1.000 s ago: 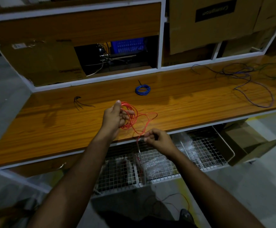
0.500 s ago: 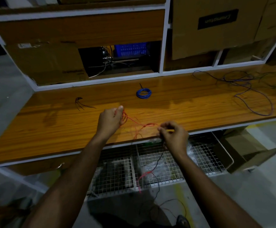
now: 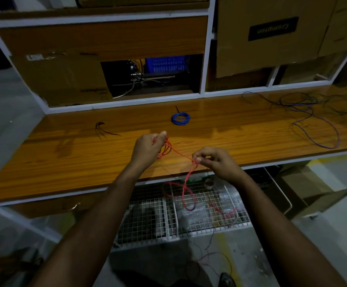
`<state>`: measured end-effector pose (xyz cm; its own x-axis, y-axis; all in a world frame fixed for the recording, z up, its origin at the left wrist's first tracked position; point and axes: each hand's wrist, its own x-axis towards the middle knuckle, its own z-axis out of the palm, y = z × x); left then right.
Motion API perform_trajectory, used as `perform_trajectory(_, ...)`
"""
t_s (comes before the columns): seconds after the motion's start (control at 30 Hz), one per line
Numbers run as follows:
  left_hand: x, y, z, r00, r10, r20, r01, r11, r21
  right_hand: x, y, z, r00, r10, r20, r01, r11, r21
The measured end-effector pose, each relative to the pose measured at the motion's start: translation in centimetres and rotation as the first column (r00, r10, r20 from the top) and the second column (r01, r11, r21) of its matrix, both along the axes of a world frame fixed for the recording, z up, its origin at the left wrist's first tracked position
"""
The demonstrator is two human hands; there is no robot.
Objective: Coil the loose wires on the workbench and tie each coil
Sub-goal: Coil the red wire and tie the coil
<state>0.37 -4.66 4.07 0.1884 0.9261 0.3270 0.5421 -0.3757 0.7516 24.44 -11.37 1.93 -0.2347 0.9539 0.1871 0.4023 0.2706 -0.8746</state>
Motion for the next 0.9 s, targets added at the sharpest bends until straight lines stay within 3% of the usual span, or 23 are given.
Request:
perform_trajectory(0.03,0.1,0.0,-0.3,1.0,0.019,-0.001,-0.019,1.0,0.001,-0.4,-0.5,-0.1,0.973,0.03,-0.231,-0.059,0.991,-0.121)
perform_trajectory(0.07,0.2,-0.1,-0.7,0.999,0.032,-0.006,-0.033,0.999,-0.003,-1.0,-0.9,-0.3,0.886,0.024,-0.462,-0.139,0.967,-0.215)
perform_trajectory(0.13,0.6,-0.3,-1.5,0.999,0.041,-0.017,-0.041,0.999,-0.016,-2.1,-1.5,-0.7,0.616,-0.055,-0.786,-0.278,0.918,-0.282)
perform_trajectory(0.2,0.8,-0.4,-2.2,0.999,0.051,-0.017,-0.052,0.998,-0.033,-3.0,-1.9,-1.0,0.395,-0.1,-0.913,-0.36,0.898,-0.254)
perform_trajectory(0.3,0.6,-0.6,-2.8,0.996,0.084,-0.019,-0.085,0.996,-0.04,-3.6,-2.2,-0.6,0.27,-0.157,-0.95,-0.379,0.89,-0.254)
perform_trajectory(0.47,-0.3,-0.7,-2.6,0.991,0.132,-0.031,-0.133,0.99,-0.046,-2.1,-1.8,0.6,0.29,-0.34,-0.894,-0.253,0.874,-0.415)
perform_trajectory(0.6,-0.6,-0.8,-2.0,0.985,0.153,-0.082,-0.156,0.987,-0.03,-0.8,-1.5,1.1,0.394,-0.43,-0.812,-0.102,0.858,-0.504)
perform_trajectory(0.67,-0.8,-1.0,-1.8,0.982,0.157,-0.104,-0.16,0.987,-0.02,-0.6,-1.3,1.4,0.471,-0.469,-0.747,0.037,0.857,-0.515)
perform_trajectory(0.73,-1.0,-1.0,-1.8,0.982,0.155,-0.11,-0.158,0.987,-0.016,-0.5,-1.1,1.4,0.541,-0.576,-0.613,0.305,0.814,-0.495)
perform_trajectory(0.83,-1.4,-0.8,-1.8,0.984,0.145,-0.109,-0.146,0.989,-0.006,0.3,-0.6,0.7,0.57,-0.754,-0.326,0.732,0.646,-0.215)
perform_trajectory(0.9,-1.8,-0.6,-1.7,0.988,0.125,-0.088,-0.126,0.992,-0.003,1.1,-0.4,0.2,0.592,-0.801,-0.094,0.806,0.583,0.107)
